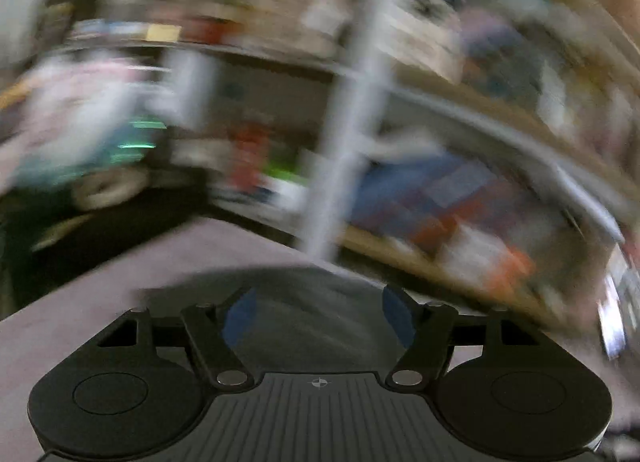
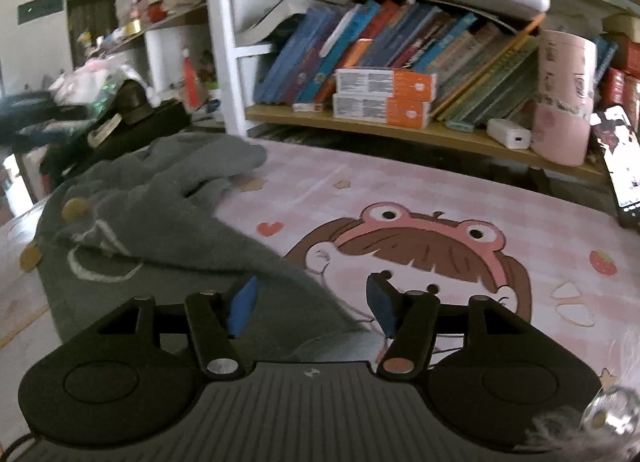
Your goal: Fold clothes
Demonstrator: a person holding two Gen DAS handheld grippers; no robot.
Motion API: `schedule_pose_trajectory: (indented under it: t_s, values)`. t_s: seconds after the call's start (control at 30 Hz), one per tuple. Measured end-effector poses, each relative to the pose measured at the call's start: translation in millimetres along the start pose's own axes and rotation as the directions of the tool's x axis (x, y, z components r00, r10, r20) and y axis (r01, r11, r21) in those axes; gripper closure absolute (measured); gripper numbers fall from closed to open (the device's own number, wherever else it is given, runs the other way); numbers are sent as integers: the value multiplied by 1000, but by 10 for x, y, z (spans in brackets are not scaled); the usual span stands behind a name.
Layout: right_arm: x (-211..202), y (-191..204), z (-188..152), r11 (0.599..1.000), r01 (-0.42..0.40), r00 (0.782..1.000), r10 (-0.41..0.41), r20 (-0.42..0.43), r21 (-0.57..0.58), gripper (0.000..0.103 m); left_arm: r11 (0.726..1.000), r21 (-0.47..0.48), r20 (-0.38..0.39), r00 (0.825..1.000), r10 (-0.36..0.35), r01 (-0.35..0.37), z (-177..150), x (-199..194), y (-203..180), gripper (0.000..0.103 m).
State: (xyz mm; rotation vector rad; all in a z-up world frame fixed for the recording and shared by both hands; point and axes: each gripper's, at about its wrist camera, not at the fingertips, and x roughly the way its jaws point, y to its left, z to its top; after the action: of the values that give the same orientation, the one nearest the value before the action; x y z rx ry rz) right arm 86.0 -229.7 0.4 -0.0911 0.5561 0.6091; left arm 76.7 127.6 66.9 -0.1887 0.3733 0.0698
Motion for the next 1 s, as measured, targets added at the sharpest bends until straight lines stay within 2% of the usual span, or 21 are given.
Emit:
schedule_pose_trajectory:
  t_s: [0.03, 0.1, 0.17, 0.33, 0.4, 0.43, 0.47, 0.53, 0.57, 0.6, 0.63, 0.7, 0.73, 0.77, 0.83, 0.87, 0.9, 1.0]
  values:
    - [9, 19, -9, 1000, 2, 1000, -2, -6, -10, 45, 995, 92, -31, 999, -24, 27, -3, 132, -222, 31]
    - [28, 43, -20, 1000, 8, 1000, -8, -11, -24, 45, 962, 267, -95, 995, -35, 60, -42, 386, -667, 30]
    - [37, 43, -23, 1000, 7, 1000, -8, -11, -24, 45, 908, 419, -157, 987, 43, 27, -127, 699, -1079, 30]
    - [49, 20, -29, 1000, 6, 1000, -7, -13, -18, 45, 774, 632, -189, 960, 205, -41, -358, 1320, -1494, 30]
    - [56, 22, -32, 1000, 6, 1000, -7, -16, -19, 45, 744, 664, -181, 947, 264, -80, -392, 1489, -1459, 30]
    - [59, 27, -36, 1000, 6, 1000, -6, -17, -21, 45, 750, 654, -180, 941, 287, -103, -385, 1550, -1393, 33]
    - [64, 30, -39, 1000, 5, 1000, -5, -19, -21, 45, 786, 610, -203, 939, 277, -100, -351, 1582, -1278, 39]
    - [75, 36, -42, 1000, 5, 1000, -6, -23, -25, 45, 884, 464, -252, 948, 192, -56, -232, 1526, -1019, 67]
    - [80, 40, -44, 1000, 6, 1000, -6, -25, -28, 45, 924, 381, -257, 955, 148, -40, -163, 1473, -885, 76]
    - [85, 44, -46, 1000, 6, 1000, -7, -26, -31, 45, 951, 309, -246, 964, 102, -22, -85, 1390, -754, 83]
    - [91, 49, -47, 999, 6, 1000, -7, -26, -33, 45, 969, 247, -230, 971, 64, -5, -23, 1306, -652, 86]
    - [98, 56, -52, 999, 6, 1000, -7, -27, -38, 45, 997, 65, -156, 987, -31, 41, 126, 1048, -373, 87]
    - [101, 56, -54, 999, 7, 1000, -8, -27, -39, 45, 996, -45, -90, 993, -75, 71, 193, 858, -192, 88]
    - [104, 52, -56, 999, 7, 1000, -8, -27, -37, 45, 984, -147, -16, 994, -105, 102, 226, 662, -8, 88]
    - [108, 45, -57, 999, 9, 1000, -10, -27, -32, 45, 936, -315, 129, 984, -123, 158, 159, 269, 396, 88]
    - [106, 48, -57, 999, 10, 1000, -11, -25, -32, 45, 910, -379, 178, 978, -107, 169, 88, 87, 595, 88]
    - [99, 55, -56, 999, 10, 1000, -11, -23, -35, 45, 892, -423, 203, 976, -79, 160, 24, -55, 759, 88]
    - [74, 77, -45, 999, -6, 1000, 6, -15, -41, 46, 872, -489, 153, 987, 58, 24, -219, -370, 1197, 87]
